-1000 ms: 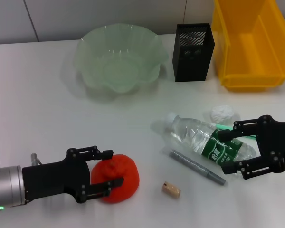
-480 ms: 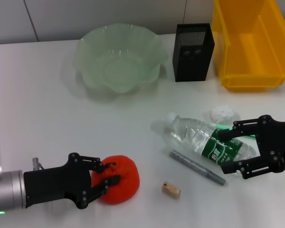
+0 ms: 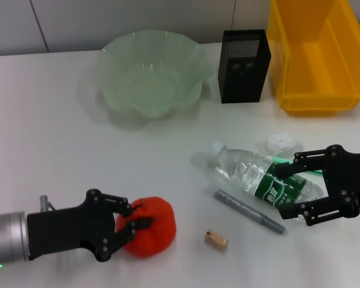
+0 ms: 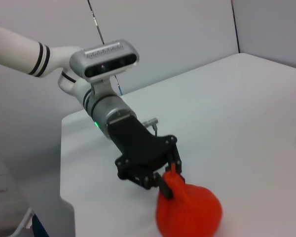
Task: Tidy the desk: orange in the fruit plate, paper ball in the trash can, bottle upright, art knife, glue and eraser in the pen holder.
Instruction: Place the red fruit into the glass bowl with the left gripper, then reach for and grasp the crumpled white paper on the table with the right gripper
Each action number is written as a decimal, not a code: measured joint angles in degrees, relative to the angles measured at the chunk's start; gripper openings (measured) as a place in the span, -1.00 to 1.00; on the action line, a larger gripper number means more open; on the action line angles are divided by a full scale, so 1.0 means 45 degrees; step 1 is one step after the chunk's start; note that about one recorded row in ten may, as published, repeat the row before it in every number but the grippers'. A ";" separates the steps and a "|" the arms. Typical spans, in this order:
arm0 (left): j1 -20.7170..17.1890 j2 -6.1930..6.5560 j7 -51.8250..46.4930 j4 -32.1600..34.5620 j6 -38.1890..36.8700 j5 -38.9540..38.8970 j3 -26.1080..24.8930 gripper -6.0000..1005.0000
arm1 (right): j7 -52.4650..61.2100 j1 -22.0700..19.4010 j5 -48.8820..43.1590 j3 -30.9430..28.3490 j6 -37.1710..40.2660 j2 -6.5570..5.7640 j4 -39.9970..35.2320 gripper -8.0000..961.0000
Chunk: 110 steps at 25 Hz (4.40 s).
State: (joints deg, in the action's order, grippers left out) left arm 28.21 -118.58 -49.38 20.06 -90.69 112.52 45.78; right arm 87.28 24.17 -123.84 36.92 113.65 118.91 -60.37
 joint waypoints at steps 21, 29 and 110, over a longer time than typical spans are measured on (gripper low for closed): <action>0.0720 -0.0063 -0.2619 0.1810 0.1466 -0.4412 0.0103 -0.86 | -0.0130 0.0012 0.0043 0.0000 0.0006 0.0020 0.0208 0.64; 0.2670 -0.0134 -0.2347 0.0310 0.4054 -0.5407 0.0100 -0.86 | -0.0188 0.0200 0.0064 0.0013 -0.0065 0.0020 0.0573 0.64; -0.1888 0.1137 -0.3716 0.3754 -0.2331 -0.4486 0.4748 0.71 | 1.1356 0.4288 -0.7720 0.3472 -0.1787 -0.0140 -0.3376 0.64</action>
State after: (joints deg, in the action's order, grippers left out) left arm 19.71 -113.46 -66.10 36.95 -101.18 92.33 67.15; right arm 138.39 43.46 -158.58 52.54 105.61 118.28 -75.56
